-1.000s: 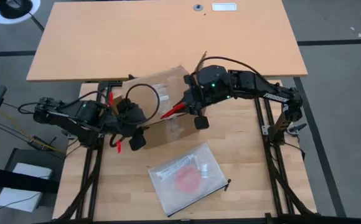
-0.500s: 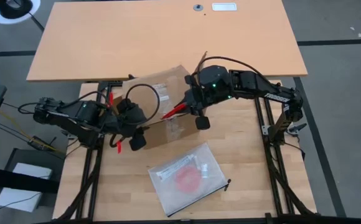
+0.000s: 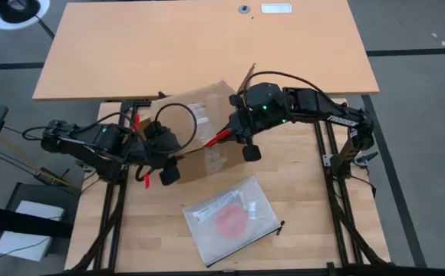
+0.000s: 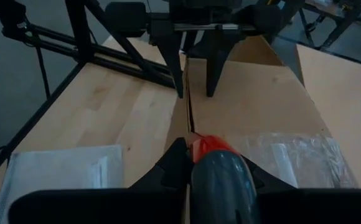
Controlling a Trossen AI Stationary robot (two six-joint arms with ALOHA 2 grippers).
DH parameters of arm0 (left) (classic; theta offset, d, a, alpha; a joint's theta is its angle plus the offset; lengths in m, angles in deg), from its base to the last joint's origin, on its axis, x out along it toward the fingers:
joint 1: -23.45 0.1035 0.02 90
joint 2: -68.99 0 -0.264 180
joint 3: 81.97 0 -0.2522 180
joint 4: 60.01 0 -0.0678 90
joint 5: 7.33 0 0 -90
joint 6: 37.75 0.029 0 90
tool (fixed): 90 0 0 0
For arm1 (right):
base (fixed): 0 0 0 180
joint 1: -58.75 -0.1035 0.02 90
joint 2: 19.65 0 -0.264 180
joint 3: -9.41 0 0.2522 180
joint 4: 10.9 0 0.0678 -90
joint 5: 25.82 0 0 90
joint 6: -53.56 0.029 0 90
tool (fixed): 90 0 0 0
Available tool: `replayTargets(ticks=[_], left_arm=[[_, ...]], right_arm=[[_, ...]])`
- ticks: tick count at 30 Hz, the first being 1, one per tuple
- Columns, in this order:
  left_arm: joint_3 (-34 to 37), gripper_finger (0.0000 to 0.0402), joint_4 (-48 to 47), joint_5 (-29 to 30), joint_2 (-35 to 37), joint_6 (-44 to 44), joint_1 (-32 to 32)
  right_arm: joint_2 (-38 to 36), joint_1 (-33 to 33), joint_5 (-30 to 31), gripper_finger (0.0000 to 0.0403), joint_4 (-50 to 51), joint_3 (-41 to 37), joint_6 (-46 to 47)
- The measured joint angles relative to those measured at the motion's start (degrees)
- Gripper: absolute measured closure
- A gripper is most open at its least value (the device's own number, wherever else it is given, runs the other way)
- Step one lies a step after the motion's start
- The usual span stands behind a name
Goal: Unpack boxes
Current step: Break down the cardboard box until it is fully flat using the red cutter
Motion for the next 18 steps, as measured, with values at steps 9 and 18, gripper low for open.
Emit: replayTargets(ticks=[9,18], left_arm=[[0.0,0.0219,0.2,0.0,0.0,0.0,0.0],[0.0,0.0219,0.2,0.0,0.0,0.0,0.0]], right_arm=[[0.0,0.1,1.1,0.0348,3.2,0.0,-0.2],[0.0,0.1,1.3,0.0348,3.5,0.0,-0.2]])
